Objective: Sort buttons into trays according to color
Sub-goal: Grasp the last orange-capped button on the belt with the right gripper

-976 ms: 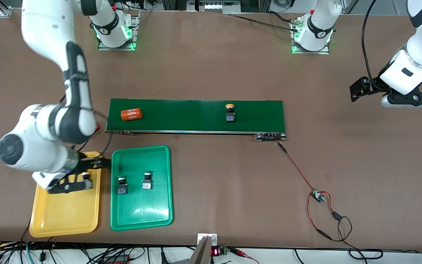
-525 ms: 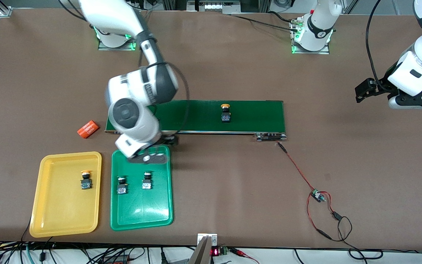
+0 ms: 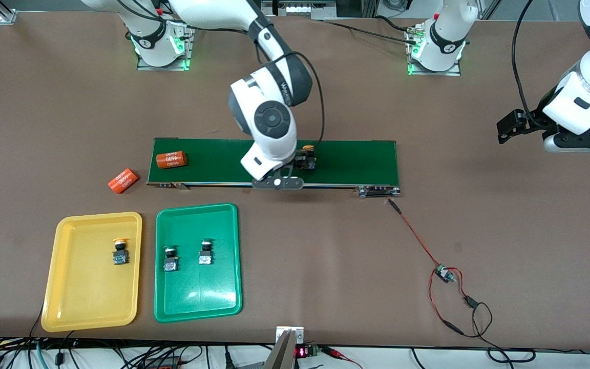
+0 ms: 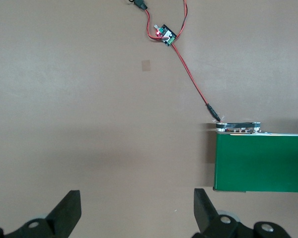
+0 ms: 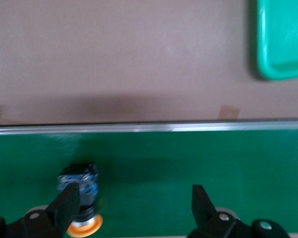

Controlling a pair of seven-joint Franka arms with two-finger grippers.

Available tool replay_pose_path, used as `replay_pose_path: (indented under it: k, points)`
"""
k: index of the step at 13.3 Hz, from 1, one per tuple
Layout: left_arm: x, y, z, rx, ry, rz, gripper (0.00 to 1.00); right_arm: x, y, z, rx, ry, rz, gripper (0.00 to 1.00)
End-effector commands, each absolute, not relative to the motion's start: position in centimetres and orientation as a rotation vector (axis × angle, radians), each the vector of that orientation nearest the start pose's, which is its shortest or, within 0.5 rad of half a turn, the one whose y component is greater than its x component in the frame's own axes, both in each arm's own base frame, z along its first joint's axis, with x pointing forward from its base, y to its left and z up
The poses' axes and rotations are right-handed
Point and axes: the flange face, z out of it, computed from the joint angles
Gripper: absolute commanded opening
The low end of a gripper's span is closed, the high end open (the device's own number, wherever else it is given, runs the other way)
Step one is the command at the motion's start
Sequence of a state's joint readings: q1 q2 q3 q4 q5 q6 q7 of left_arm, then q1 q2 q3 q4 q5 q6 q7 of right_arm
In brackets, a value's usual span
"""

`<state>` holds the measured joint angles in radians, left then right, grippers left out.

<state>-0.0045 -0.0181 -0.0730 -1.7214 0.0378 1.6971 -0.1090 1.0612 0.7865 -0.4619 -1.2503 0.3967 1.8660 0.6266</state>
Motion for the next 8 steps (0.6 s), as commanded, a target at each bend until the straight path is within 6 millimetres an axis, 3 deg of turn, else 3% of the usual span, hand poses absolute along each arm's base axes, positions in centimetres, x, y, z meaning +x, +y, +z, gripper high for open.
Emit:
replay_pose_path:
  k: [1, 2, 5, 8]
  points:
    - [55.7, -4.0, 57.9, -3.111, -0.05, 0.012, 1.0, 50.7, 52.4, 30.2, -3.162, 0.144, 0.205, 1.0]
    - [55.7, -4.0, 58.0, -3.111, -0.05, 0.01, 1.0, 49.5, 53.2, 29.6, -3.171, 0.12, 0.215, 1.0]
    - [55.7, -4.0, 58.0, -3.111, -0.05, 0.01, 1.0, 48.5, 54.0, 27.9, -3.184, 0.153, 0.23, 1.0]
    - [55.7, -4.5, 58.0, -3.113, -0.041, 0.01, 1.0, 47.5, 55.1, 24.9, -3.198, 0.221, 0.18, 1.0]
